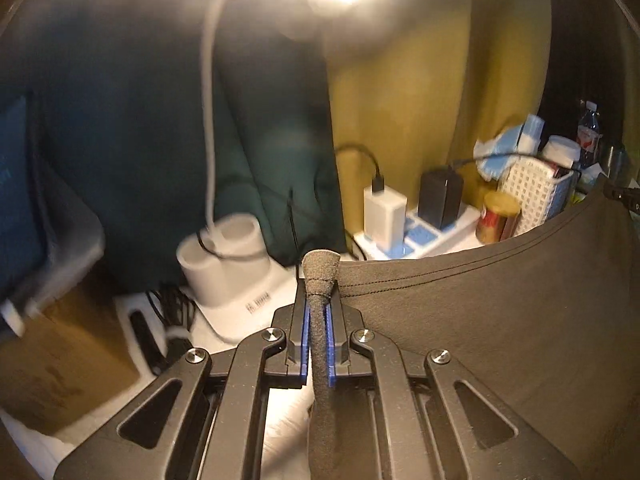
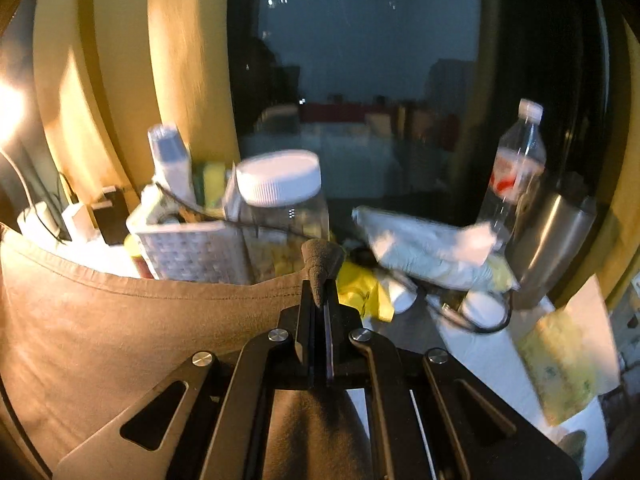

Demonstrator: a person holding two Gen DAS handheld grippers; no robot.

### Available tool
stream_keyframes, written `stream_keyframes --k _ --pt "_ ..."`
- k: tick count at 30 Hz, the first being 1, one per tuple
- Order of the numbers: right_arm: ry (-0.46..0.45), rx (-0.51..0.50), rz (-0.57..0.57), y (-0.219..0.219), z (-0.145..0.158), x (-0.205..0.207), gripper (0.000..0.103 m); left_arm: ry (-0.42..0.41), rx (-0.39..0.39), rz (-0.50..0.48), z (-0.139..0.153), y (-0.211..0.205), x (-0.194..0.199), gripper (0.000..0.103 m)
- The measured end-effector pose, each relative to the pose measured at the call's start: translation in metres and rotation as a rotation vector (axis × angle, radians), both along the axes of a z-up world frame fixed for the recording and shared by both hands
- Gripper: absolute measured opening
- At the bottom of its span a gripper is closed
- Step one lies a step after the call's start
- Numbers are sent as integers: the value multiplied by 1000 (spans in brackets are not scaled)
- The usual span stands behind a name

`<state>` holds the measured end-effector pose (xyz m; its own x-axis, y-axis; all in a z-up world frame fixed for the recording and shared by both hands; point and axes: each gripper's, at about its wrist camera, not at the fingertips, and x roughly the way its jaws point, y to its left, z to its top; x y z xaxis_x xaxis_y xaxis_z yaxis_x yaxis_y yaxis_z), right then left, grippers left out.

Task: Fold small clothes
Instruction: 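Carry the held hem over the collar with both tools and lower it, then open both tools to release the folded hem onto the shirt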

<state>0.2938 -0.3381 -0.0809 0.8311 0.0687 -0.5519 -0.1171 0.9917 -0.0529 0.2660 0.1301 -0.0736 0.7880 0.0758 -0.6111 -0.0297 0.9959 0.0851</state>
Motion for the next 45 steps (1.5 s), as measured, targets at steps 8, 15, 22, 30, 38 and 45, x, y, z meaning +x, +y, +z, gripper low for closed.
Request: stream_keyframes --k 8,15,22,30,38,45 --pt "50 1 -22 0 -23 9 4 51 -20 36 -20 5 7 6" --pt "81 48 -36 -9 -28 13 5 81 -35 47 -20 5 5 7" --pt "73 57 -57 -14 -20 2 5 61 -38 66 -8 6 -12 32" --pt "66 82 -80 -26 -11 -21 5 24 -76 96 10 12 -40 59" --pt "60 88 -72 -33 -7 -55 5 73 -134 105 1 7 -76 59" --pt "58 84 -65 -41 -15 -94 57 149 -201 112 -26 -3 -115 59"
